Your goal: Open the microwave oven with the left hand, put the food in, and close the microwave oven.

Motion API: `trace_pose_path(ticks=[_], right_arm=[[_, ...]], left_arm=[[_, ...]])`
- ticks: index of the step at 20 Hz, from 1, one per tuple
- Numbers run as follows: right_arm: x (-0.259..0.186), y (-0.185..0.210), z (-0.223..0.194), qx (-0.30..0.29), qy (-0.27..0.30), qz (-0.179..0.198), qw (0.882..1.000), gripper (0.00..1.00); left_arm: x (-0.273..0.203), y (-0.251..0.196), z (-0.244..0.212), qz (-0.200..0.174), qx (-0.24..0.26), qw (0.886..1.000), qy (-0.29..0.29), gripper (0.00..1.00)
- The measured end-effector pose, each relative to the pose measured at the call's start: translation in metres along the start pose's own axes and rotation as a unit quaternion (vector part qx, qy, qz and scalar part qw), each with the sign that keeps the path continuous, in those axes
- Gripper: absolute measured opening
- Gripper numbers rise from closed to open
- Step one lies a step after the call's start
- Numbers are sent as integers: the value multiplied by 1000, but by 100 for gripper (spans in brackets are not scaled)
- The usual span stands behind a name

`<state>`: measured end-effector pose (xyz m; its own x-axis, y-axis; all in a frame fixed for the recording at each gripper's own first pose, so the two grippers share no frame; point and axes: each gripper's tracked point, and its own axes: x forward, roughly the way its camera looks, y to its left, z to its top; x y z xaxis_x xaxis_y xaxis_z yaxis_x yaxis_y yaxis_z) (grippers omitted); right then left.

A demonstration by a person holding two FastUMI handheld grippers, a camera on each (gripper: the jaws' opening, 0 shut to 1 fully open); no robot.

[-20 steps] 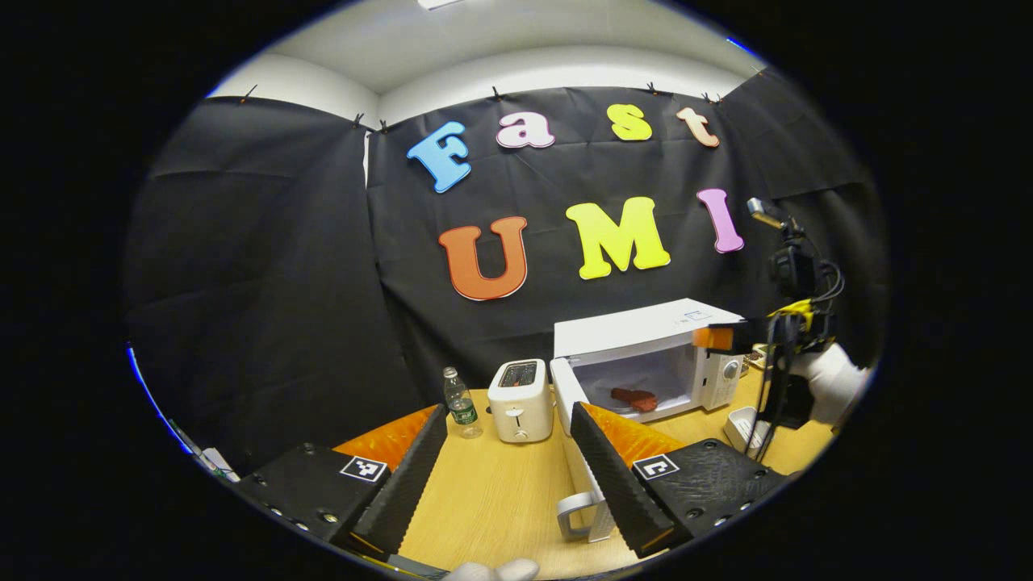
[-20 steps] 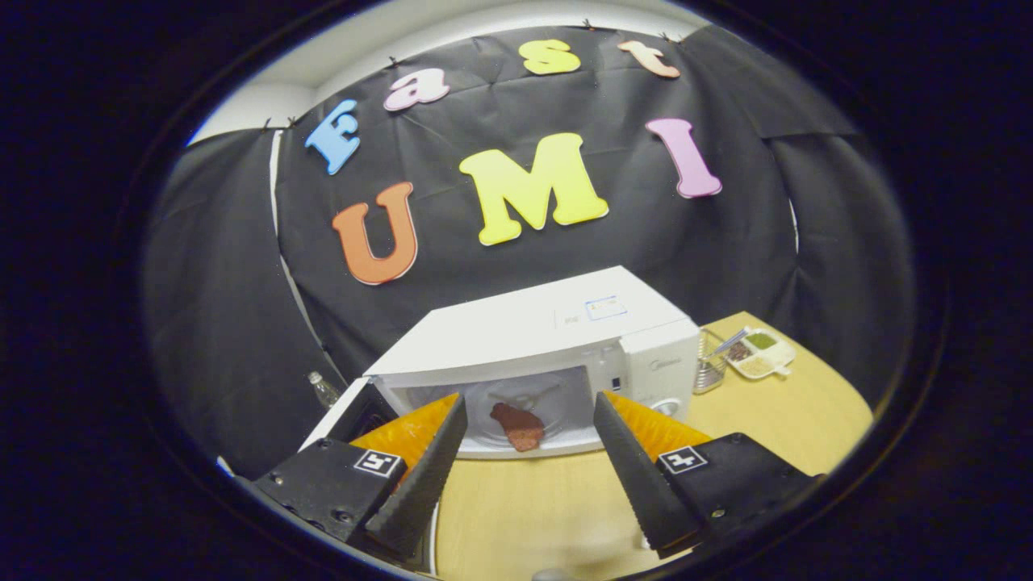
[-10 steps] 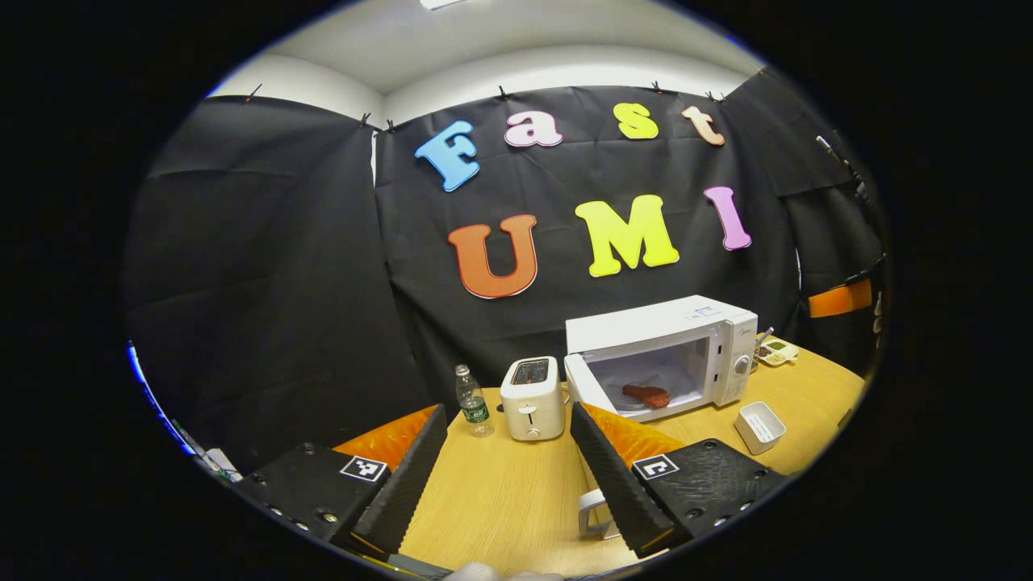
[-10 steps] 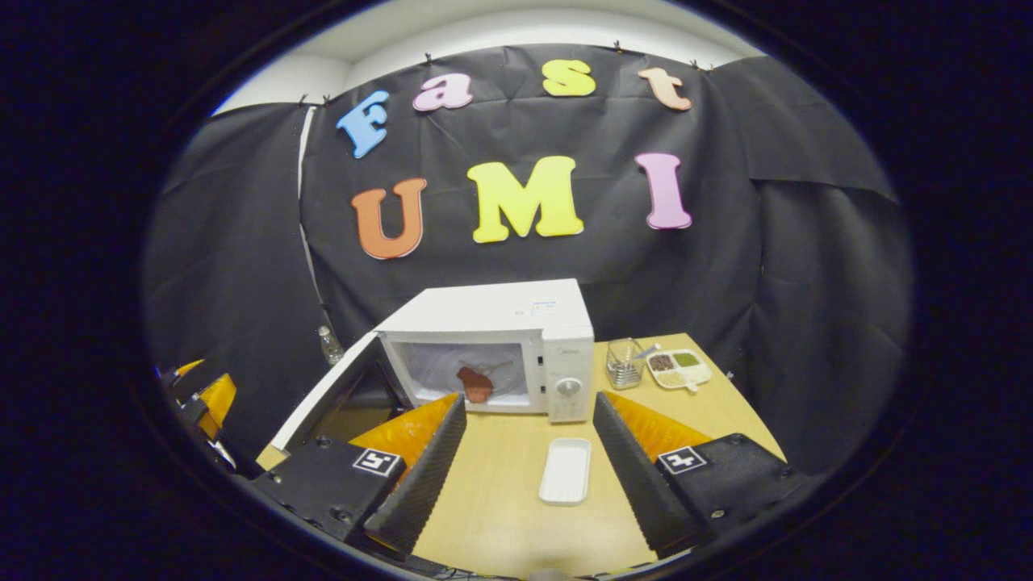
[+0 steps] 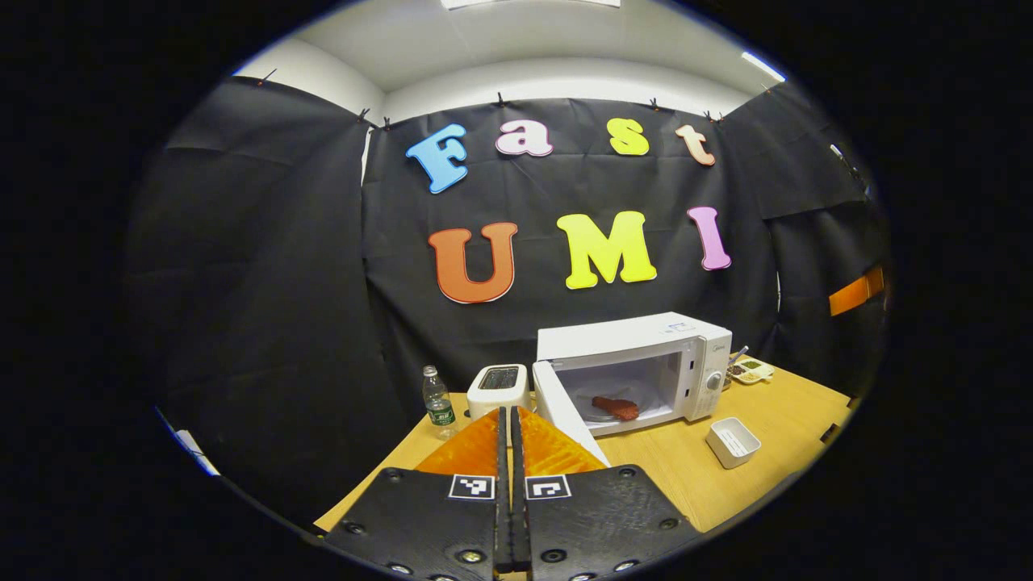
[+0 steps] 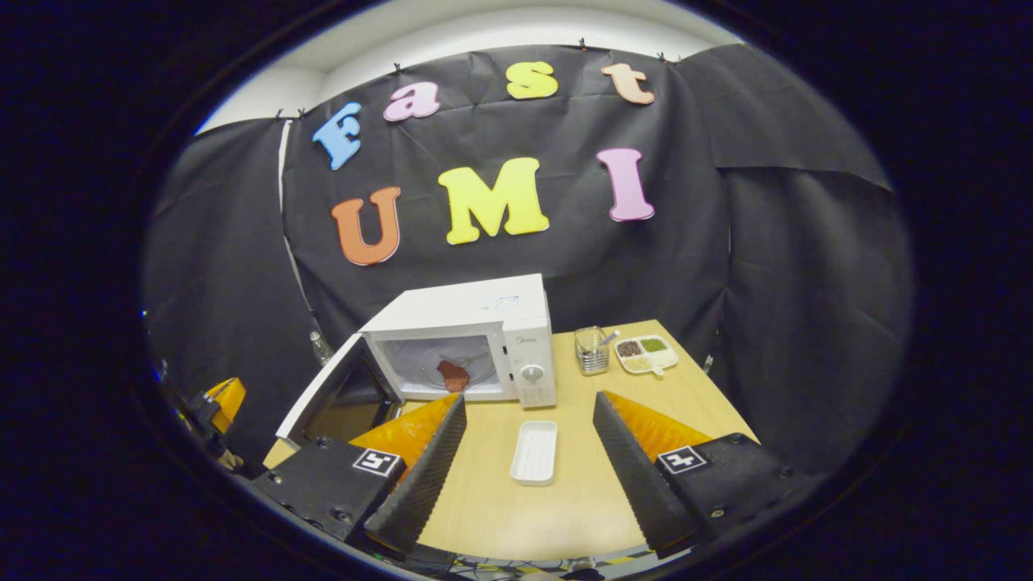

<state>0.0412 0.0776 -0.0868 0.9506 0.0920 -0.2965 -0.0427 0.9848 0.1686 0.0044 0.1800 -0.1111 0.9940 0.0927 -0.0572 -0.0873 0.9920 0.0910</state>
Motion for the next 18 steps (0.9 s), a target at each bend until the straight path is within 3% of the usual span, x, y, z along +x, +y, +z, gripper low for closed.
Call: trace_pose_path(ticks=[3, 4, 5, 6, 8, 9, 12, 13, 14, 15, 16, 17, 18], right_arm=[[-4, -4, 5, -9, -4, -4, 1000, 90], [-5, -5, 3, -7, 0, -4, 1000, 100], [-6, -7, 2, -5, 3, -6, 1000, 100], [-6, -9, -2, -4, 10, -8, 1000, 90], [-7, -13, -8, -1, 21, -10, 1000, 90], [-10, -13, -9, -1, 26, -10, 1000, 100], [-16, -18, -15, -8, 36, -16, 999, 100], [-18, -20, -16, -8, 40, -17, 999, 90], [-19, -21, -16, -6, 41, -19, 999, 90], [-19, -22, -16, -5, 43, -19, 999, 100], [-20, -23, -19, -2, 47, -19, 999, 100], [-21, -25, -20, 3, 48, -17, 999, 90], [-22, -26, -21, 2, 51, -18, 999, 90]], left_arm=[[1, 6, -17, 6, 1, 1000, 15, 0], [1, 7, -27, 11, -3, 1000, 23, 0], [1, 10, -39, 16, -7, 999, 37, 0], [1, 14, -54, 18, -11, 998, 54, 0], [-1, 13, -72, 13, -29, 997, 73, 0], [-1, 11, -80, 11, -30, 996, 80, 0], [1, 2, -97, -1, -26, 996, 88, 0], [1, -6, -102, -13, -32, 995, 95, 0], [1, -11, -106, -17, -33, 995, 96, 0], [0, -16, -109, -19, -31, 994, 100, 0], [2, -18, -112, -19, -27, 994, 101, 0], [2, -21, -116, -24, -32, 993, 108, 0], [3, -27, -115, -30, -41, 993, 109, 7]])
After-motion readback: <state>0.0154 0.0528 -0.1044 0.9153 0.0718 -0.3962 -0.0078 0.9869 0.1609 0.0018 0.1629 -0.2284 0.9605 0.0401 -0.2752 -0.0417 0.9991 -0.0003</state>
